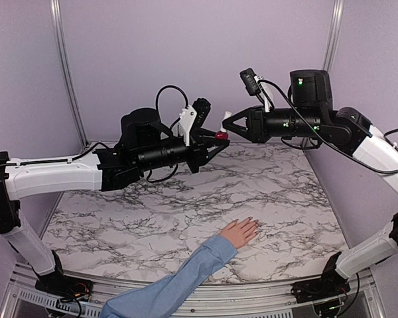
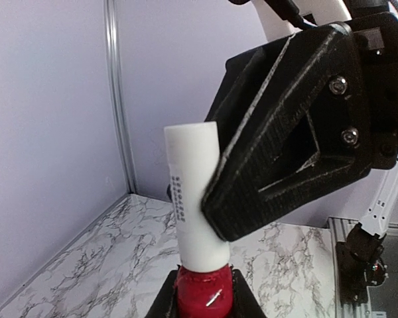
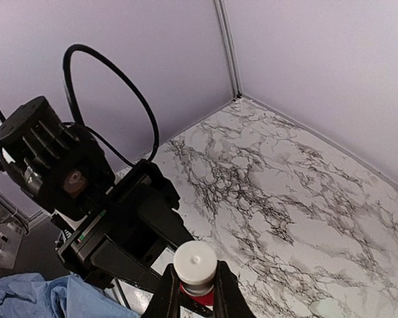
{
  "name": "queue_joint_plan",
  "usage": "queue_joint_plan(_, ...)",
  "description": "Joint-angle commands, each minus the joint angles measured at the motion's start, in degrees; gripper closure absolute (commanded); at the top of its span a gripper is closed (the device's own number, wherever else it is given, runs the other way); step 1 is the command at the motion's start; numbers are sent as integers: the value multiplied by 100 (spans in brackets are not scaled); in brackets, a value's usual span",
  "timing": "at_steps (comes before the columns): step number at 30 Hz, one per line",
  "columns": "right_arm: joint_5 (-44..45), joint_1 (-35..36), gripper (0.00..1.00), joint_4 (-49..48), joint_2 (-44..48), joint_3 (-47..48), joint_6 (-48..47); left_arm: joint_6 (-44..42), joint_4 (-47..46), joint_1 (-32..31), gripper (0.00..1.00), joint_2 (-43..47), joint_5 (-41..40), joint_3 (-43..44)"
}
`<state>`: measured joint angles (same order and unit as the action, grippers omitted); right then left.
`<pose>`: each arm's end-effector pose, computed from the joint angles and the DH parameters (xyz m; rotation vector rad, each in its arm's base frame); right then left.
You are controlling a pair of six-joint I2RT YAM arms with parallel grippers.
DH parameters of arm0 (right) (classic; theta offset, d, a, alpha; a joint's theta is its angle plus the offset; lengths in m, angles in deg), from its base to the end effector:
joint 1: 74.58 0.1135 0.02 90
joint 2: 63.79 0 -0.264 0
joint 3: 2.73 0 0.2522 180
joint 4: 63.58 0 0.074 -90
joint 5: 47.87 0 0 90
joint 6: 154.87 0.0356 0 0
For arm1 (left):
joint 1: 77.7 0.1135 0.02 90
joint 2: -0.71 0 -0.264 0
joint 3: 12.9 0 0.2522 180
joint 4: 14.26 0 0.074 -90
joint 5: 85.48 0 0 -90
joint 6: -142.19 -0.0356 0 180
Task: Paint the nails
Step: Unscrew the nail polish bottle cap from the nail polish bottle.
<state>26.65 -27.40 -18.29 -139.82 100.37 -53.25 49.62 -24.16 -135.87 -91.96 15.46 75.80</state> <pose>0.1859 0.2146 0.4506 -0.7911 1.8284 0.9390 0.2011 -0.3368 0.3710 0.9138 1.2379 -0.9211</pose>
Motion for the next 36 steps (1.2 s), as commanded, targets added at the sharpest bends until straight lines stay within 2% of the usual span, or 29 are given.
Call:
queue_joint_plan(1,-1463,116,100,-200,-38,186,-653,55,-354,-202,100,156,2001,141)
queue_joint_plan(7,-1851,102,100,-320,259,26,-1037,381,-359,-186,100,178,2573,293)
queue_joint_plan(11,-1779,73,100,-291,300,22,-1018,293,-363,-186,100,266,2167,154)
queue_joint_plan(17,-1395,34,68,-115,261,129,-809,101,-362,-168,100,328,1711,-27)
queue_joint_plan(22,-1316,5,54,274,208,379,-759,59,-312,-159,100,348,1606,-146)
queue_joint_plan(28,-1327,4,54,607,63,648,-728,5,-264,-159,100,309,1583,-237)
queue_joint_plan(36,-1355,4,59,929,-52,781,-765,-7,-244,-151,100,257,1514,-291)
